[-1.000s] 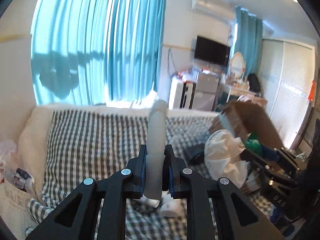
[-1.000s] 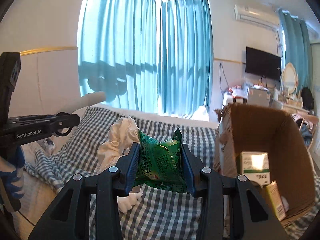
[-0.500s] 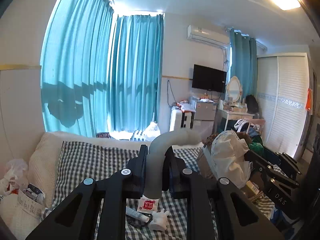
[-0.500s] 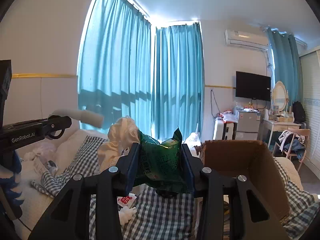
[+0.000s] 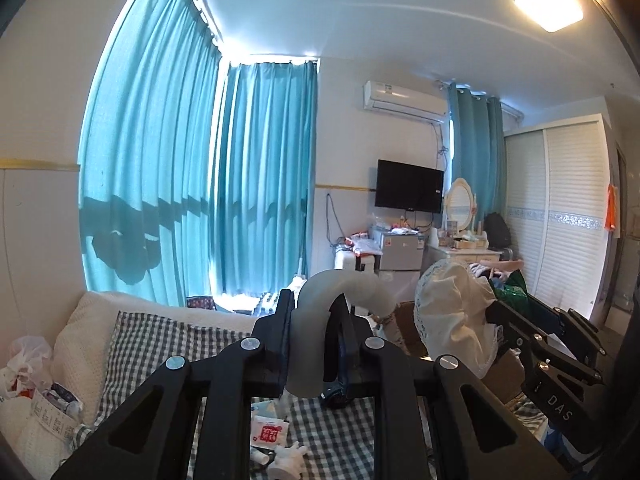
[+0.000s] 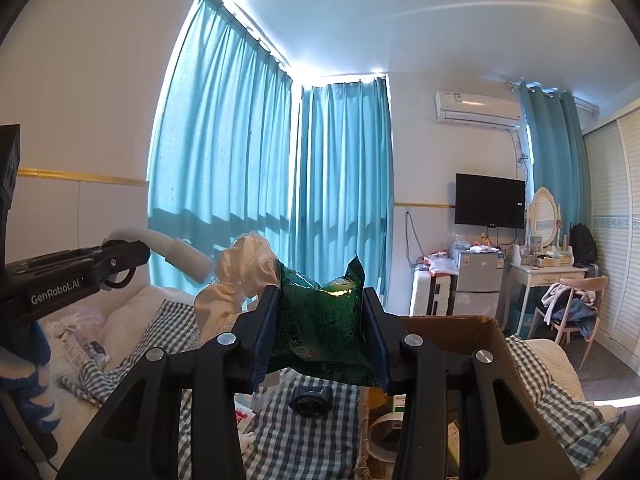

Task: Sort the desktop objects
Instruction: 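Lift the tube and green packet and carry both over the cardboard box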

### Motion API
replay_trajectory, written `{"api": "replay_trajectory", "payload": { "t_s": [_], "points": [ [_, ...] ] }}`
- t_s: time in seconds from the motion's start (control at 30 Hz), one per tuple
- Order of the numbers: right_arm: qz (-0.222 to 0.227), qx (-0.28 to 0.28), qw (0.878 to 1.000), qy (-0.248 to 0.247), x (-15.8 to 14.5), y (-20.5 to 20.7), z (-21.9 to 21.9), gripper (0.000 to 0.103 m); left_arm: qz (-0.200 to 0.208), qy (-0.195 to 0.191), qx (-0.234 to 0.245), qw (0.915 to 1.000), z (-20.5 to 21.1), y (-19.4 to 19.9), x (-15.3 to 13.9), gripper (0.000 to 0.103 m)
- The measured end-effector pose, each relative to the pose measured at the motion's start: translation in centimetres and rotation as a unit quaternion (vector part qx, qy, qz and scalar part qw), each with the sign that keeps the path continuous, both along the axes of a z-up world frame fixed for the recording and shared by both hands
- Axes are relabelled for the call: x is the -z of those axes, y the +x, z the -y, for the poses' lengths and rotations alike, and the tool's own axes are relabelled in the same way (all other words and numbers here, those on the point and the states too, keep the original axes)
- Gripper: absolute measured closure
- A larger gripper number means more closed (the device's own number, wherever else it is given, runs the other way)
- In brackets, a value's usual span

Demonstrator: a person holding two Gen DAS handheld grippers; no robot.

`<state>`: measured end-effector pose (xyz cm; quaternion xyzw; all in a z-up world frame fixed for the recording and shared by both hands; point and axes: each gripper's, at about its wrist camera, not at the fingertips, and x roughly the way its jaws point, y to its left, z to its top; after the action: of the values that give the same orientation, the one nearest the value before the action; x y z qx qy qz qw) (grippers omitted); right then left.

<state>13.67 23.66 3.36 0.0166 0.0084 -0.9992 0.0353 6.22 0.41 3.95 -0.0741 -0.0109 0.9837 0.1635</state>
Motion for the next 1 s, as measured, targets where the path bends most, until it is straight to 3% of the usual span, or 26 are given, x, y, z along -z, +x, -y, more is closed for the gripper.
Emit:
{"api": "replay_trajectory", "payload": {
  "t_s": [0.17, 0.23, 0.37, 0.57, 0.77, 1.0],
  "points": [
    [-0.005, 0.013, 1.000, -0.006, -0.3, 0.3, -1.9, 0.062, -0.013, -0.012, 0.018, 0.9997, -2.9, 0.9, -0.4, 0.086],
    [-0.007, 0.023, 1.000, -0.008, -0.3, 0.4, -2.7, 0.062, -0.035, -0.001, 0.015, 0.9993, -3.7, 1.8, -0.6, 0.086],
    [-0.009, 0.038, 0.999, -0.010, -0.2, 0.7, -4.0, 0.062, -0.059, -0.018, 0.023, 0.9978, -5.9, 2.8, -0.9, 0.086],
    [-0.014, 0.055, 0.998, -0.028, -0.4, 1.3, -6.2, 0.062, -0.049, -0.012, 0.063, 0.9967, -8.5, 2.5, -0.7, 0.086],
    [-0.011, 0.090, 0.995, -0.031, -0.3, 1.1, -8.4, 0.062, -0.047, 0.007, 0.059, 0.9971, -10.6, 0.9, -0.6, 0.086],
    [0.009, 0.126, 0.991, -0.045, 0.8, 0.0, -11.5, 0.062, -0.032, -0.012, 0.088, 0.9955, -14.2, -1.8, 0.4, 0.086]
  ]
}}
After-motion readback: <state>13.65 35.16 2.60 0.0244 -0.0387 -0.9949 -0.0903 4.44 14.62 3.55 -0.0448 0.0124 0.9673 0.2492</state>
